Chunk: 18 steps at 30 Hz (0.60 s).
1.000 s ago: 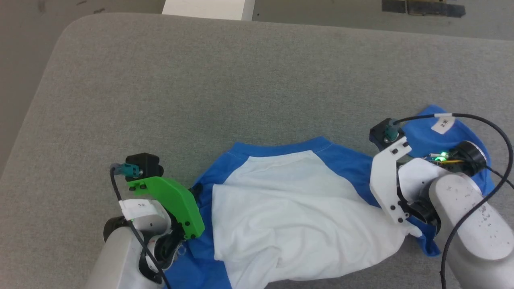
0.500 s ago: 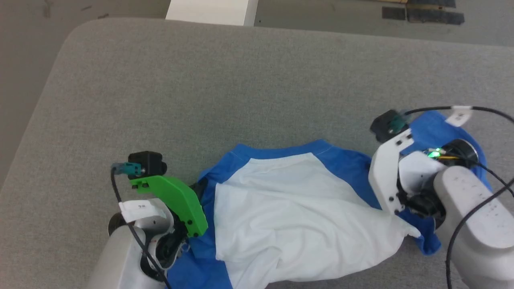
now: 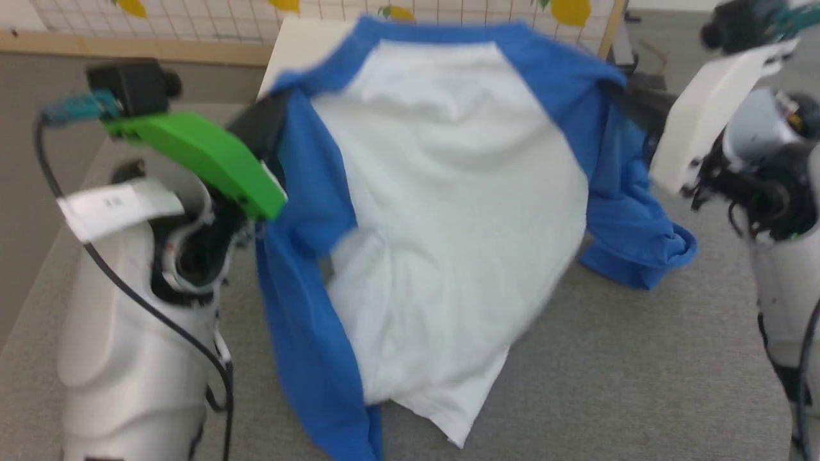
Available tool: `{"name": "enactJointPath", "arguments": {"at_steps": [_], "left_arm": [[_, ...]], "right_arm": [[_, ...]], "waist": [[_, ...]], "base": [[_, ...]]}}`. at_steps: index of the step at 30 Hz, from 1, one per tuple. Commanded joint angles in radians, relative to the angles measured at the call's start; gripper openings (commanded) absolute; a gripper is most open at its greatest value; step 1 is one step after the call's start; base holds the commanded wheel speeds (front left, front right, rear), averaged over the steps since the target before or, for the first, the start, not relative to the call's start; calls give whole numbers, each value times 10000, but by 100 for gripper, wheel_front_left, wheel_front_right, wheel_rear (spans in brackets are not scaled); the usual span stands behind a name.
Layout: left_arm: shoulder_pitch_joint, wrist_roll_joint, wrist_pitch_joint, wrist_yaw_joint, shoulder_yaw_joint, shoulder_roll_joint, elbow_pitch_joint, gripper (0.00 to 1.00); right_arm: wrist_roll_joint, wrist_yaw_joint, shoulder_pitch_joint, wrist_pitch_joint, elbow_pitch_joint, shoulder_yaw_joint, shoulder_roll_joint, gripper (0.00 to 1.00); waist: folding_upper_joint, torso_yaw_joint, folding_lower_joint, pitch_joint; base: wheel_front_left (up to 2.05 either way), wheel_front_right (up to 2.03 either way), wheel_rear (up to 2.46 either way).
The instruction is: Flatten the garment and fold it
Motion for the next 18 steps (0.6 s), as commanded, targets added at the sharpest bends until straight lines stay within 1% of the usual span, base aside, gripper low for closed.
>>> {"name": "enactJointPath", "arguments": {"at_steps": [1, 6, 10, 14, 18], "left_arm": [[-549, 150, -54, -55, 54, 188, 95, 0], [-1964, 647, -155, 30, 84, 518, 439, 0], [-2975, 1054, -140, 68, -1, 788, 833, 0], [-3898, 1455, -126, 62, -102, 1095, 1443, 0], [-4802, 1920, -217, -10, -291, 1395, 2271, 0]], "right_arm": [[217, -13, -335, 59, -71, -227, 65, 0], [468, -13, -1240, 273, -245, -816, 192, 0], [453, -13, -1988, 488, -136, -1302, 443, 0], [133, -13, -2786, 688, 236, -1661, 701, 0], [-391, -13, -3689, 739, 770, -1943, 970, 0]], "waist": [[0, -321, -1, -568], [0, -483, -1, -790], [0, -616, -1, -737], [0, -717, -1, -388], [0, -807, -1, 330]], "base": [[0, 0, 0], [0, 0, 0], [0, 0, 0], [0, 0, 0], [0, 0, 0]]}}
